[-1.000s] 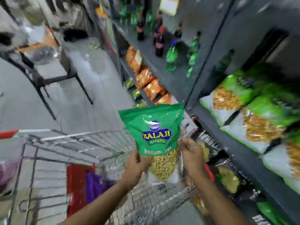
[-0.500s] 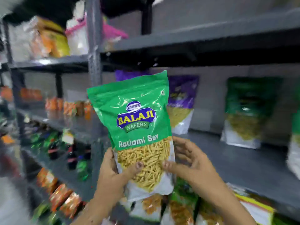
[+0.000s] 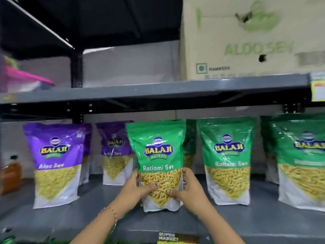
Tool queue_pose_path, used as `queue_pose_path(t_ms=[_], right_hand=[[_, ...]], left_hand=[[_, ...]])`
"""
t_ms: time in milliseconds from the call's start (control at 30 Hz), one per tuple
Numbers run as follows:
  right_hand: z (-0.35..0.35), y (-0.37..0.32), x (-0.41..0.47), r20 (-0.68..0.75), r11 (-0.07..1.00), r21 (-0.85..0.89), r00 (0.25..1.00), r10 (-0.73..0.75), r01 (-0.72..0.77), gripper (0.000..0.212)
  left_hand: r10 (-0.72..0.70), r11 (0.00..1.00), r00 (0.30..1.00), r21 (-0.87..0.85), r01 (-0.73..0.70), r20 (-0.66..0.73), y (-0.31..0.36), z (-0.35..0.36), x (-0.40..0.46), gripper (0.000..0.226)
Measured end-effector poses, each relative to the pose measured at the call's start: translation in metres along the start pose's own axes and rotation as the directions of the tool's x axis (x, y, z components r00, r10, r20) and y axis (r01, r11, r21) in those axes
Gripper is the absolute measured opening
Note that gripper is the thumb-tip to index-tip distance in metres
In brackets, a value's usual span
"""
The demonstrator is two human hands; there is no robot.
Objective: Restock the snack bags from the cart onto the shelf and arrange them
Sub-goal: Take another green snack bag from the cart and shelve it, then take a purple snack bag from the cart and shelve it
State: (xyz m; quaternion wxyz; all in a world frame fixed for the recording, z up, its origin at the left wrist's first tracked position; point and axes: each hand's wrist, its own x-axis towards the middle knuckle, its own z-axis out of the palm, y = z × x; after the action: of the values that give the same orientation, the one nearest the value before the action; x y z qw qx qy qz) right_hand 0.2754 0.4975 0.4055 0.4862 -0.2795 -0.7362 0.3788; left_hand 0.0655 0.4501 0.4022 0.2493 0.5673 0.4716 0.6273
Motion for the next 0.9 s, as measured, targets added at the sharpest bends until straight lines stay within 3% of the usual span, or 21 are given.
queue_pose_path(t_ms=[100, 267, 500, 633, 767, 900], right_hand=[[-0.006, 0.01, 0.012, -0.033, 0.997, -0.028, 0.997, 0.07, -0.071, 0.068], [-0.012, 0.011, 0.025, -0.042, 0.984, -0.085, 0.987, 0.154, -0.157, 0.068], [-0.013, 0.016, 0.028, -0.061, 0.975, -0.105, 0.98, 0.19, -0.196, 0.069], [-0.012, 0.006, 0.018, -0.116, 0.976, -0.113, 0.978, 0.174, -0.187, 0.083], [-0.001, -0.012, -0.01, -0.319, 0.989, -0.129, 0.941, -0.112, 0.074, 0.074], [0.048, -0.03, -0.048, -0.281, 0.9, -0.071, 0.857, -0.432, 0.43, 0.047]], left_hand=[[-0.067, 0.998, 0.997, -0.005, 0.068, 0.049, -0.005, 0.009, 0.019, 0.089], [-0.13, 0.99, 0.986, -0.045, 0.135, 0.101, -0.002, 0.023, 0.03, 0.069], [-0.169, 0.982, 0.981, -0.072, 0.176, 0.095, 0.0, 0.032, 0.029, 0.071], [-0.234, 0.969, 0.966, -0.058, 0.241, 0.106, 0.004, 0.03, 0.021, 0.07], [-0.058, 0.991, 0.987, -0.129, 0.039, -0.15, 0.019, 0.005, -0.017, 0.055], [0.068, 0.955, 0.941, -0.25, -0.157, -0.331, 0.03, -0.049, -0.101, 0.038]])
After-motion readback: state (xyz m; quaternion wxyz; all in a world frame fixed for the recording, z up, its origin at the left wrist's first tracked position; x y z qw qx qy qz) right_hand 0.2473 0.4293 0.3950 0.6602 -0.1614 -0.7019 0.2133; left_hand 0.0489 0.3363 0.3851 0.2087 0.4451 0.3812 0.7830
